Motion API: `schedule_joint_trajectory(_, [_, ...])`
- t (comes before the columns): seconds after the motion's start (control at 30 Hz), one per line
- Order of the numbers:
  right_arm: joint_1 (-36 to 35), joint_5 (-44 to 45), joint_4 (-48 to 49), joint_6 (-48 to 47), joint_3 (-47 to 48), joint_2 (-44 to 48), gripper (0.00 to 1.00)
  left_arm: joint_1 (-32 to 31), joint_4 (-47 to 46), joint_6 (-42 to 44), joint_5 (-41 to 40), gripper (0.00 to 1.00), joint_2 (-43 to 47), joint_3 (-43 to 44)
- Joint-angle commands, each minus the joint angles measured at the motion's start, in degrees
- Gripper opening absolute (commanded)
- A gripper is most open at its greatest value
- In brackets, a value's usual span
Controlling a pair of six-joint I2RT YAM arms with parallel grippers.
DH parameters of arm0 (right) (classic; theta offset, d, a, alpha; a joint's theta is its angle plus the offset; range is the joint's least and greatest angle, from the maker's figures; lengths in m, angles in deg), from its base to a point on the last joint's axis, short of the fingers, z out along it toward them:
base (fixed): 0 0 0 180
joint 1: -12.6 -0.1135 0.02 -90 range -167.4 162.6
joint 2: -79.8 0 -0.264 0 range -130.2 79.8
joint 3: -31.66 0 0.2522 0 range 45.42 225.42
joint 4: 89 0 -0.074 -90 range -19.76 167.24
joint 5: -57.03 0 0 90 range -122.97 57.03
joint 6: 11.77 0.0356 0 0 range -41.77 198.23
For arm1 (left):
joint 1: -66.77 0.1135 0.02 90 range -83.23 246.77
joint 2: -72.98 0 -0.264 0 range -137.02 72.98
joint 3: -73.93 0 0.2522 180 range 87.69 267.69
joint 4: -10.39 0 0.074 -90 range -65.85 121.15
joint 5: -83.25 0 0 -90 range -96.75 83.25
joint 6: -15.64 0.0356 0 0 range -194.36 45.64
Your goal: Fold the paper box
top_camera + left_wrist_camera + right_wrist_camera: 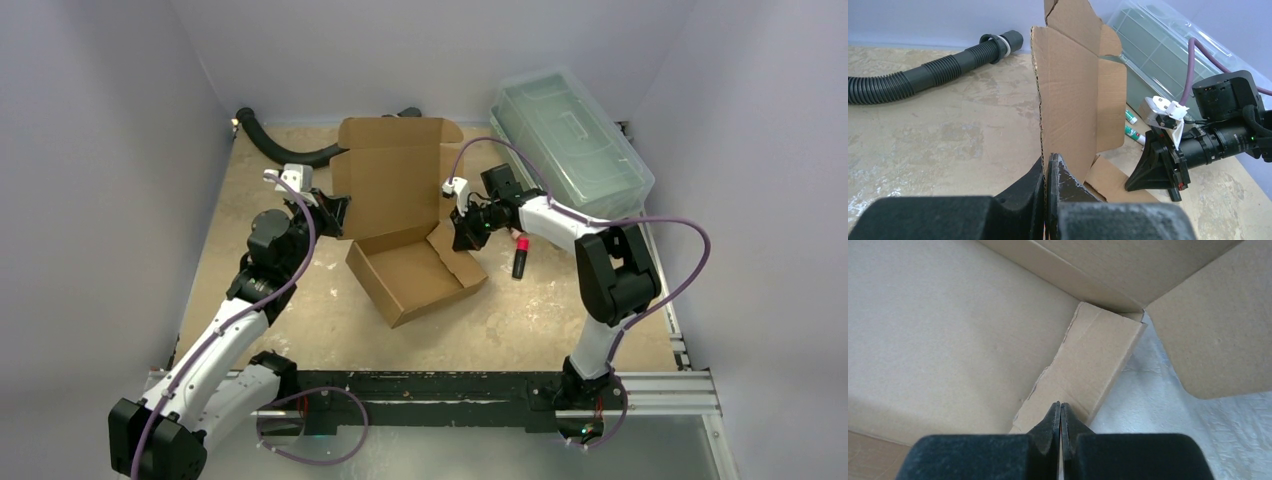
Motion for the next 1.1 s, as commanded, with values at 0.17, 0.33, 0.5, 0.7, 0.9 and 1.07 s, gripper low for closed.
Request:
schedule_joint_trajectory(0.17, [0.09, 4.62, 0.74, -3.28, 0.85, 4.15, 0.15, -0.51, -4.77, 0.93, 0.39, 0.00, 1.57, -0.65])
schedule_joint_trajectory(0.33, [0.08, 4.53, 0.67, -4.58, 0.48, 6.25, 0.21, -0.52, -4.84, 0.88, 0.52, 0.00, 1.59, -0.64])
schedule_joint_trajectory(0.5, [0.18, 6.12, 1.20, -4.91, 0.12, 7.15, 0.24, -0.60, -4.85, 0.86, 0.43, 0.00, 1.64, -0.78])
schedule_joint_trajectory(0.7, [0.11, 8.12, 1.92, -3.05, 0.07, 3.73, 0.47, -0.60, -5.21, 0.43, 0.58, 0.00, 1.78, -0.95])
schedule_joint_trajectory(0.9, [0.14, 5.79, 2.77, -1.63, -0.65, 0.88, 0.62, -0.60, -6.36, -0.08, 0.63, 0.00, 3.03, -2.11])
schedule_joint_trajectory(1.07, [0.18, 3.08, 3.74, -0.74, -1.03, -2.01, 0.52, -0.60, -7.58, -0.71, 0.84, 0.00, 3.70, -2.85])
